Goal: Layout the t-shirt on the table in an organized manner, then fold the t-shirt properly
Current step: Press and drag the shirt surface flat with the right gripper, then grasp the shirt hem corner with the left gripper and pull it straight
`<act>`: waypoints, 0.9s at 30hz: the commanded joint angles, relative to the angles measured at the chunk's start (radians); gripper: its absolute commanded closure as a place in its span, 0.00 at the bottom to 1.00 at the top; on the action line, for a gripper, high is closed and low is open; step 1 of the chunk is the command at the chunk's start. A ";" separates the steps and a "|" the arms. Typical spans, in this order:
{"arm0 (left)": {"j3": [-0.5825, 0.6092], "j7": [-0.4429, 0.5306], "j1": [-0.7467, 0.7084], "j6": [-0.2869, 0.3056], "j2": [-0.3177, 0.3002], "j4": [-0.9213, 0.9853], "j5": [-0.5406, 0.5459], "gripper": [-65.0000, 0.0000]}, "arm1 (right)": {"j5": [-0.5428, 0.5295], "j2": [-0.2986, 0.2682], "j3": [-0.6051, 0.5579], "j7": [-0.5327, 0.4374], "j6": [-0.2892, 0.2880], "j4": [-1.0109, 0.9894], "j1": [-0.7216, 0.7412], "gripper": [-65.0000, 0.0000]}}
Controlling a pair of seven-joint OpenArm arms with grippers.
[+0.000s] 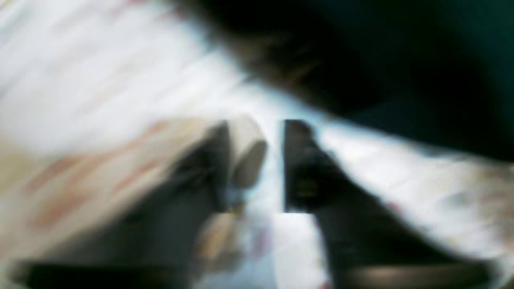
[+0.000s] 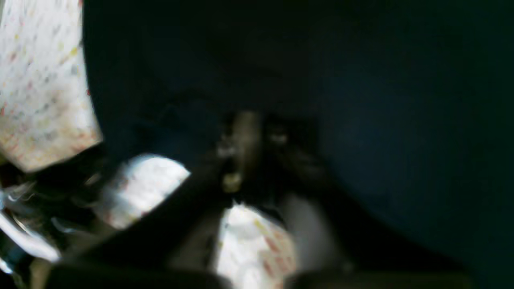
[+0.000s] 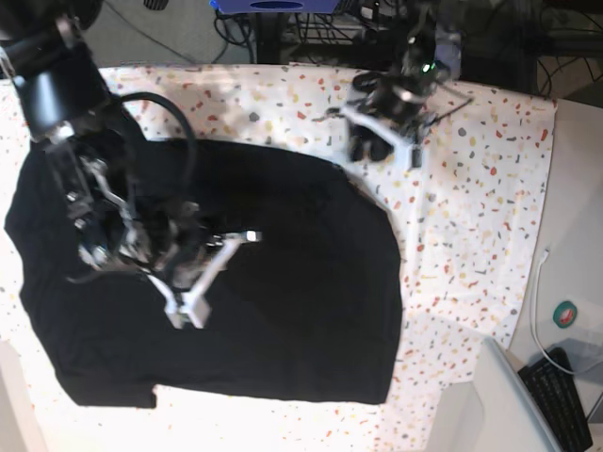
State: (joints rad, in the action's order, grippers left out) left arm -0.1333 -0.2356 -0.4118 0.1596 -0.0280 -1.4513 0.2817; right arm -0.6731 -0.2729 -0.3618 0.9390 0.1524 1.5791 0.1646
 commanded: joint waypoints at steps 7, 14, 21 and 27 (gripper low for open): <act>-0.096 -0.017 -0.031 -0.050 -0.102 -0.141 -0.095 1.00 | -0.001 -0.124 0.248 -0.205 0.000 0.074 -0.284 1.00; -0.098 -0.120 0.055 -0.071 -0.102 -0.171 -0.161 1.00 | -0.001 -0.148 0.260 -0.237 0.000 0.048 -0.288 1.00; -0.108 -0.460 0.288 -0.074 -0.109 -0.500 -0.170 1.00 | -0.004 -0.250 0.355 -0.030 0.000 0.330 -0.102 1.00; -0.110 -0.620 0.532 -0.073 -0.109 -0.540 -0.169 1.00 | -0.009 -0.365 0.461 0.001 -0.060 0.306 0.045 1.00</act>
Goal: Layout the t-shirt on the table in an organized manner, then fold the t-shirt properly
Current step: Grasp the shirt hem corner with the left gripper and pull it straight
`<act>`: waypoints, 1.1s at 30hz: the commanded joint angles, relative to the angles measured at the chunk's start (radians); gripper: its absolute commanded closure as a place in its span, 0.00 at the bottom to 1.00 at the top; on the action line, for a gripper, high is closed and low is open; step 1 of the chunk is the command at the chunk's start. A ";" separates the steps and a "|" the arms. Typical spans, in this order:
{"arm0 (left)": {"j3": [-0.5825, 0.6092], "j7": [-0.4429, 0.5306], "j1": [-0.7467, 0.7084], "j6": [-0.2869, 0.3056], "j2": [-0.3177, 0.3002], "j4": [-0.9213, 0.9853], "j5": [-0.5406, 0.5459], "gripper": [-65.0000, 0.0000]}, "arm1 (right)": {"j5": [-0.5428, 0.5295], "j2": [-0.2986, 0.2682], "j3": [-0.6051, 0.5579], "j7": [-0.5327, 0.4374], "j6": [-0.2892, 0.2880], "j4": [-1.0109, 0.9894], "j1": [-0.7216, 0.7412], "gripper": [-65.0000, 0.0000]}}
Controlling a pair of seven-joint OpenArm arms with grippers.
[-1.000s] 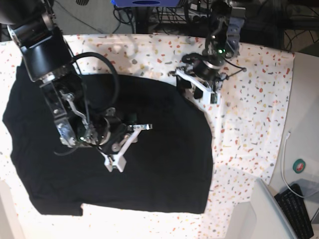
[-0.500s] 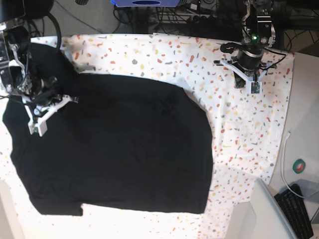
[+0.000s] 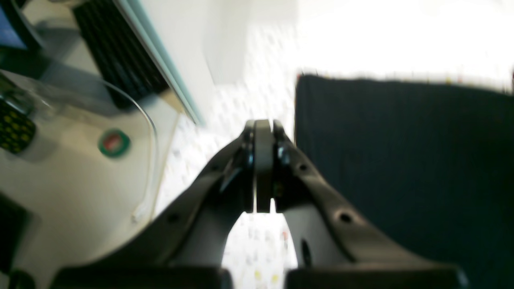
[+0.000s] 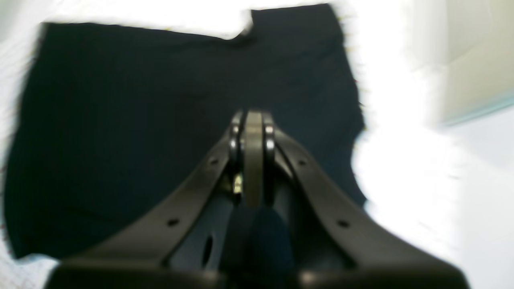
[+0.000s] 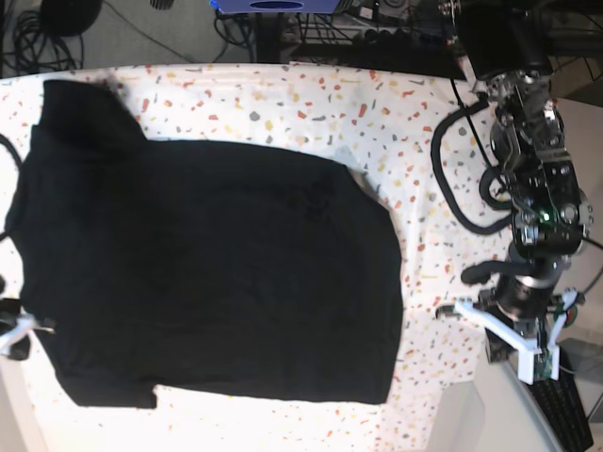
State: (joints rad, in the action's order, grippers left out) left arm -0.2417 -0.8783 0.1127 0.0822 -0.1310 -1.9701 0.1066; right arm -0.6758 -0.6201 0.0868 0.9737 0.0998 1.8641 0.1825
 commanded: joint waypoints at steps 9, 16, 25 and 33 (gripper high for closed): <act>0.057 0.074 0.045 0.004 0.011 0.015 0.005 1.00 | -0.006 -0.085 0.123 -0.154 -0.070 0.032 -0.010 1.00; 0.110 0.242 -0.124 0.003 0.006 0.268 0.005 1.00 | 0.001 0.067 0.100 -0.143 -0.073 -0.261 -0.117 1.00; 0.117 0.390 -0.169 0.001 -0.028 0.358 0.005 1.00 | 0.003 0.073 0.069 -0.241 -0.074 -0.314 -0.166 1.00; 0.109 0.141 0.068 0.003 -0.034 -0.002 0.006 1.00 | -0.003 -0.114 0.199 -0.224 -0.074 0.029 -0.108 1.00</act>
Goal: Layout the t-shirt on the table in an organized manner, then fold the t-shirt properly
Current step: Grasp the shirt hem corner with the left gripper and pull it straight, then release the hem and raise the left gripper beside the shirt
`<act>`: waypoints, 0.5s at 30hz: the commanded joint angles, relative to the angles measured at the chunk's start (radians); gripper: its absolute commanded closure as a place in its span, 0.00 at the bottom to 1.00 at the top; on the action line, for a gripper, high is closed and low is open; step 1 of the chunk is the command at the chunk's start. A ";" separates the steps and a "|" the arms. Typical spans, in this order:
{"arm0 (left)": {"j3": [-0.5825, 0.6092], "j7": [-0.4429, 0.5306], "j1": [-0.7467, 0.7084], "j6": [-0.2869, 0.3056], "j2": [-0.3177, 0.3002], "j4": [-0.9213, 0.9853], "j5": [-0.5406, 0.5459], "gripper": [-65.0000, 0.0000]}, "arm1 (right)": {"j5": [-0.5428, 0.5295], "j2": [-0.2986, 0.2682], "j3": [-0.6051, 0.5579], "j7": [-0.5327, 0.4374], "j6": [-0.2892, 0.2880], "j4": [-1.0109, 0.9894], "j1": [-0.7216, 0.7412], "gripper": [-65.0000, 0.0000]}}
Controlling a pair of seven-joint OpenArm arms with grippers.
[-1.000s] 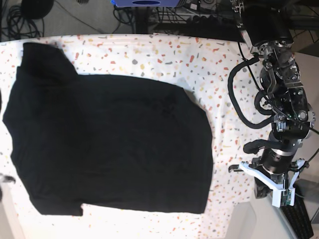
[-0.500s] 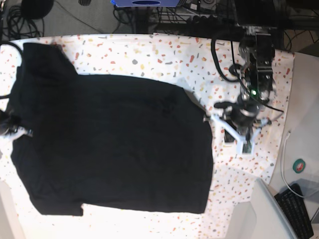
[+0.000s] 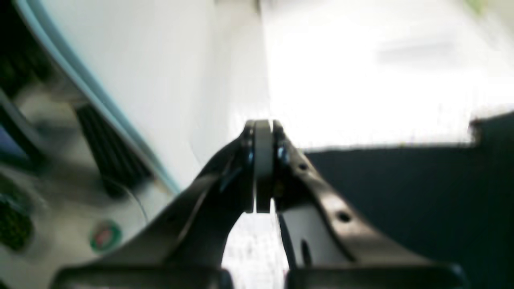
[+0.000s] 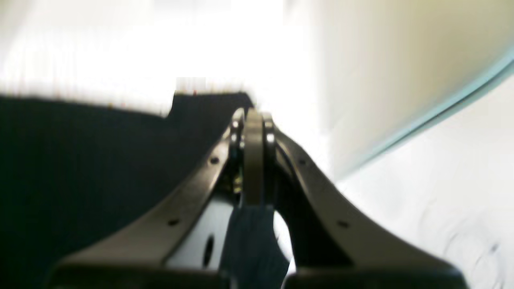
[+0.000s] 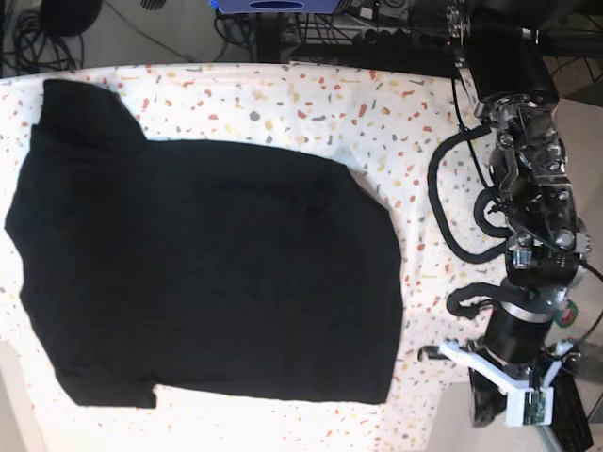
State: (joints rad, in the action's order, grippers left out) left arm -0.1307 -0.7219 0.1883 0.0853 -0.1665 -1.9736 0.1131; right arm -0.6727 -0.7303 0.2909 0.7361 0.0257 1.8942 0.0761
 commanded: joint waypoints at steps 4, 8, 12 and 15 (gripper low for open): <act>0.009 0.003 -0.056 0.000 0.014 0.069 0.006 1.00 | -0.003 0.048 0.023 0.009 0.000 -0.071 -0.060 1.00; 0.044 0.140 -0.197 0.000 0.002 0.194 -0.002 1.00 | -0.002 0.163 0.023 0.006 0.000 -0.253 -0.124 1.00; 0.067 0.305 -0.293 -0.002 -0.020 0.291 -0.002 1.00 | 0.000 0.216 0.021 0.004 0.000 -0.339 -0.144 1.00; 0.062 0.307 -0.307 -0.003 -0.025 0.297 -0.002 1.00 | 0.000 0.219 0.021 0.004 0.000 -0.338 -0.146 1.00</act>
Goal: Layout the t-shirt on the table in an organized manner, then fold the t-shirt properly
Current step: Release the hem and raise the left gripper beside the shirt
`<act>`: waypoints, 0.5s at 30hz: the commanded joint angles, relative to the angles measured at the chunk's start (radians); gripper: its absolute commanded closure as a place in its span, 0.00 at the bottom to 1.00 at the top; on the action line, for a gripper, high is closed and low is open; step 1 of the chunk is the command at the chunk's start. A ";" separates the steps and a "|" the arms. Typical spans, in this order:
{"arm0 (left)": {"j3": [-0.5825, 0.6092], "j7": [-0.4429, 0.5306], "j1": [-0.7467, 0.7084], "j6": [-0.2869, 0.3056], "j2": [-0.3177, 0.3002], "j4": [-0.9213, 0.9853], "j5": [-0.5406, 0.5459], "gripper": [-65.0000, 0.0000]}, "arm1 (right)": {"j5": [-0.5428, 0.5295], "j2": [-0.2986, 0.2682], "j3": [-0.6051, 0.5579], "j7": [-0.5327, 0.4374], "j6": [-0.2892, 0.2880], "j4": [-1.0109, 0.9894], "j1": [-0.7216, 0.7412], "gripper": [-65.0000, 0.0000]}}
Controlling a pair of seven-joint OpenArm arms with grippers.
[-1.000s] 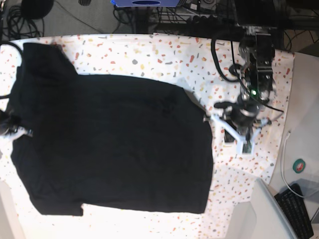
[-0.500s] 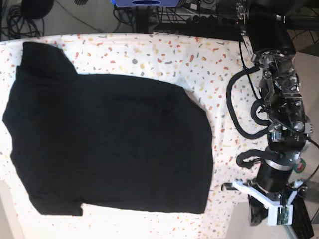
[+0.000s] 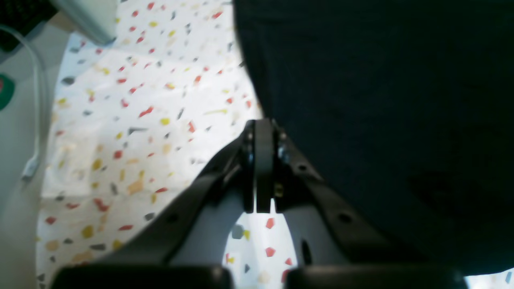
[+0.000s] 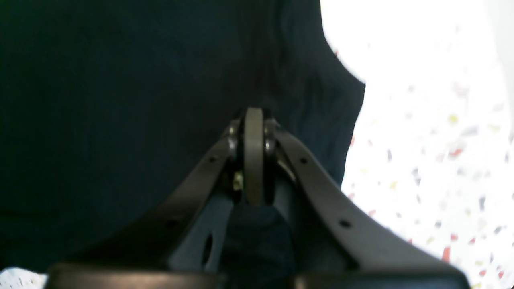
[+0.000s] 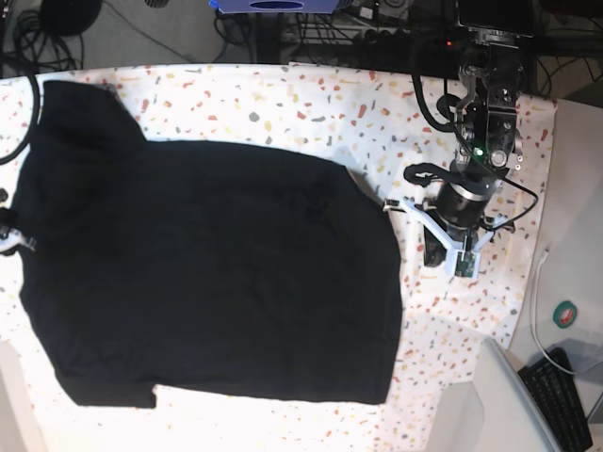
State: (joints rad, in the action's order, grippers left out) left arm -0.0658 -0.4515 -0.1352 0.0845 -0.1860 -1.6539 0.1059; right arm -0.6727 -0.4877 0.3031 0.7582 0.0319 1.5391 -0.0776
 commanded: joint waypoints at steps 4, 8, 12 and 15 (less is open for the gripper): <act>0.001 0.036 0.016 -0.002 -0.005 -0.027 0.005 1.00 | 0.000 -0.024 0.009 -0.018 -0.007 0.019 0.008 1.00; 0.008 0.036 0.016 -0.002 -0.002 -0.027 0.007 1.00 | 0.000 -0.024 0.009 -0.016 -0.007 0.019 -0.008 1.00; 0.008 0.036 0.016 -0.002 0.000 -0.025 0.012 1.00 | 0.000 -0.024 0.011 -0.016 -0.007 0.019 -0.018 1.00; 0.008 0.036 0.016 -0.002 0.000 -0.025 0.012 1.00 | 0.000 -0.022 0.011 -0.016 -0.007 0.019 -0.020 1.00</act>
State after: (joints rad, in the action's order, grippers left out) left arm -0.0551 -0.4377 -0.1310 0.0853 -0.1825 -1.6630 0.1127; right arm -0.6731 -0.4892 0.3031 0.7620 0.0322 1.5425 -0.1123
